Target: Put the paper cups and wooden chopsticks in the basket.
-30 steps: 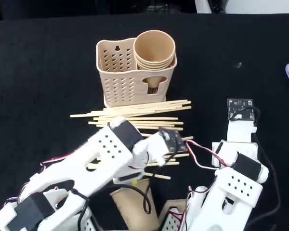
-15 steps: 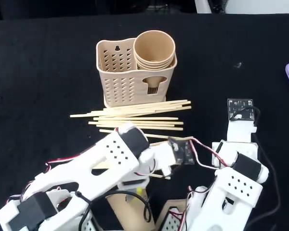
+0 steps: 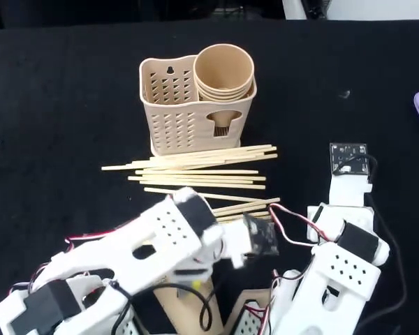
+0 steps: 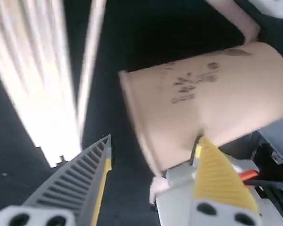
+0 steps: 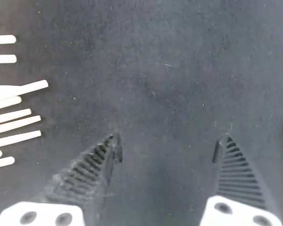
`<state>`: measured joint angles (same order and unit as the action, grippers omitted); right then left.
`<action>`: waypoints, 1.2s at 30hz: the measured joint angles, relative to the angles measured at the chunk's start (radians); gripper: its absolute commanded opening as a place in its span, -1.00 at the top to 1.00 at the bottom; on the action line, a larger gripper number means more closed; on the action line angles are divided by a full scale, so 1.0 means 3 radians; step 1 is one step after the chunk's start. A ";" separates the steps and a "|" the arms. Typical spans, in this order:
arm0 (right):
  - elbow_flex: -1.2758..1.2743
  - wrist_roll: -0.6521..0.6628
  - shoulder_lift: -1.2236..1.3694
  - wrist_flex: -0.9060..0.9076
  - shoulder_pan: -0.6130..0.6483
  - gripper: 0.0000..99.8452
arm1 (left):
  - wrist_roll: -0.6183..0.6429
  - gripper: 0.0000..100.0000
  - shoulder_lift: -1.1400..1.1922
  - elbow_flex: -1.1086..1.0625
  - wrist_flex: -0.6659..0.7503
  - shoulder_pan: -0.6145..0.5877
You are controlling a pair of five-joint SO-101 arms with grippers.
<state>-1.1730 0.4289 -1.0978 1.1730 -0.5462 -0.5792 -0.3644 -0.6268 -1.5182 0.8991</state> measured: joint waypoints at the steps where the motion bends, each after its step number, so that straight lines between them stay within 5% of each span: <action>1: 0.0000 -0.0026 0.0000 0.0000 0.0000 0.37 | -0.0005 0.77 0.0000 -0.0015 -0.0005 0.0056; 15: 0.0000 -0.0046 0.0000 -0.0205 -0.0240 0.37 | 0.0542 0.83 -0.0005 0.0031 -0.0041 0.0240; 24: 0.0000 -0.0046 0.0000 -0.0476 -0.0731 0.37 | 0.0762 0.84 0.0005 0.0793 -0.0557 0.0235; 29: 0.0000 -0.0046 0.0000 -0.0517 -0.0864 0.37 | 0.0696 0.85 0.0005 0.1268 -0.0752 -0.0092; 36: 0.0000 -0.0046 0.0000 -0.0522 -0.0890 0.37 | 0.0660 0.50 0.0005 0.0956 -0.0604 -0.0256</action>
<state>-1.1730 0.4150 -1.0978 1.0165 -0.8132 -0.3813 -0.3629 -0.3399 -1.6993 0.8224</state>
